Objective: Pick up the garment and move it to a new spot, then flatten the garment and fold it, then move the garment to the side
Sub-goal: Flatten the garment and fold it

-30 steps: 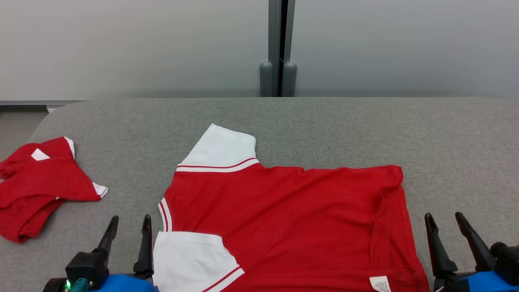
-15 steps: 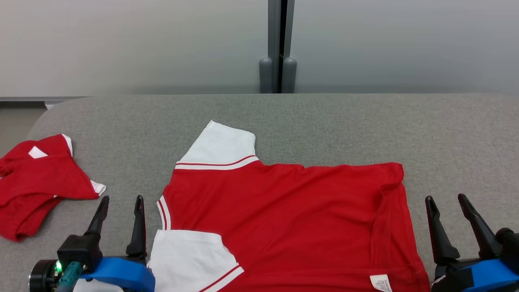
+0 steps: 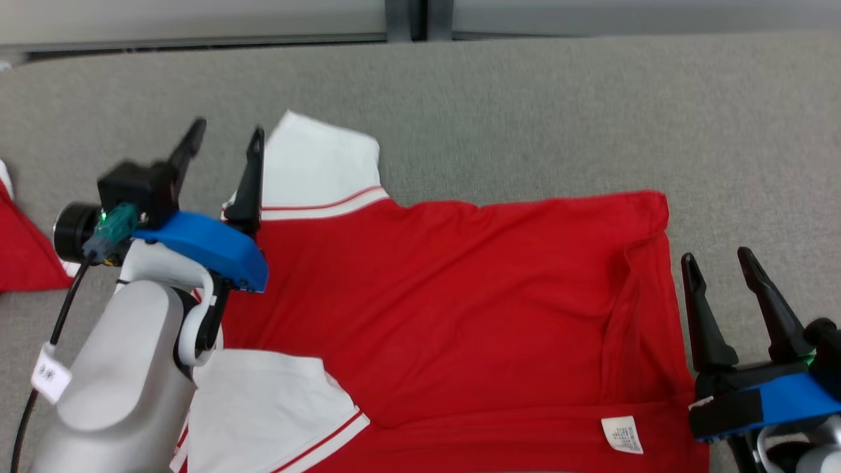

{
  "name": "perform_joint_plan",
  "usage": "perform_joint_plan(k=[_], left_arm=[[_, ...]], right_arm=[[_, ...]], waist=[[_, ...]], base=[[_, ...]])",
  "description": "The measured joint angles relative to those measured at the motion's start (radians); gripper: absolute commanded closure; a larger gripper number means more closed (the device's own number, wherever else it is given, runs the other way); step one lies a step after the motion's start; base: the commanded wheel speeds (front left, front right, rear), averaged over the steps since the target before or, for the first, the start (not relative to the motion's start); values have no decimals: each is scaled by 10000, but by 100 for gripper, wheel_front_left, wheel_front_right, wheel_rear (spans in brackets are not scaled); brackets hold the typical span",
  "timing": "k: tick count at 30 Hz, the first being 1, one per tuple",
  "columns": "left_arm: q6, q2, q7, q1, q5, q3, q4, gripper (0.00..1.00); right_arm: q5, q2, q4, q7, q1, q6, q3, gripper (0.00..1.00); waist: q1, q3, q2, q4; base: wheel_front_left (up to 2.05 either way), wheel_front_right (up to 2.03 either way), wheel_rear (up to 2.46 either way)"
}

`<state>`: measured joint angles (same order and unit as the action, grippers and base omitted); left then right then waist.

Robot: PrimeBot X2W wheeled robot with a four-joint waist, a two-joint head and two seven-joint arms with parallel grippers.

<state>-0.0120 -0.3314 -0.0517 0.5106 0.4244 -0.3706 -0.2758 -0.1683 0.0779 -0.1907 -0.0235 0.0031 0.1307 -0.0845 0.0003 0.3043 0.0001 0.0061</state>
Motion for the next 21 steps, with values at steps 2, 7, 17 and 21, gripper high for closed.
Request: perform_joint_plan(k=[2, 7, 17, 21], left_arm=[[257, 153, 128, 764, 46, -98, -696, 0], [792, 493, 518, 2505, 148, -347, -2677, 0], [1277, 552, 1037, 4691, 477, -562, -6460, 0], [1363, 577, 1058, 5043, 782, -671, -7258, 100]], right_arm=[[15, -27, 0, 79, -250, 0, 59, 0], [33, -81, 98, 205, -761, 0, 182, 0], [-17, -146, 662, 495, -1477, 0, 560, 0], [-138, -138, 947, 533, -1699, 0, 545, 0]], waist=[[1, 399, 1, -89], [0, 1286, 1, -316], [-1, 2160, 2, -938], [-2, 2208, 1, -1086]], base=[[0, 0, 0], [0, 0, 0], [0, 0, 0], [0, 0, 0]])
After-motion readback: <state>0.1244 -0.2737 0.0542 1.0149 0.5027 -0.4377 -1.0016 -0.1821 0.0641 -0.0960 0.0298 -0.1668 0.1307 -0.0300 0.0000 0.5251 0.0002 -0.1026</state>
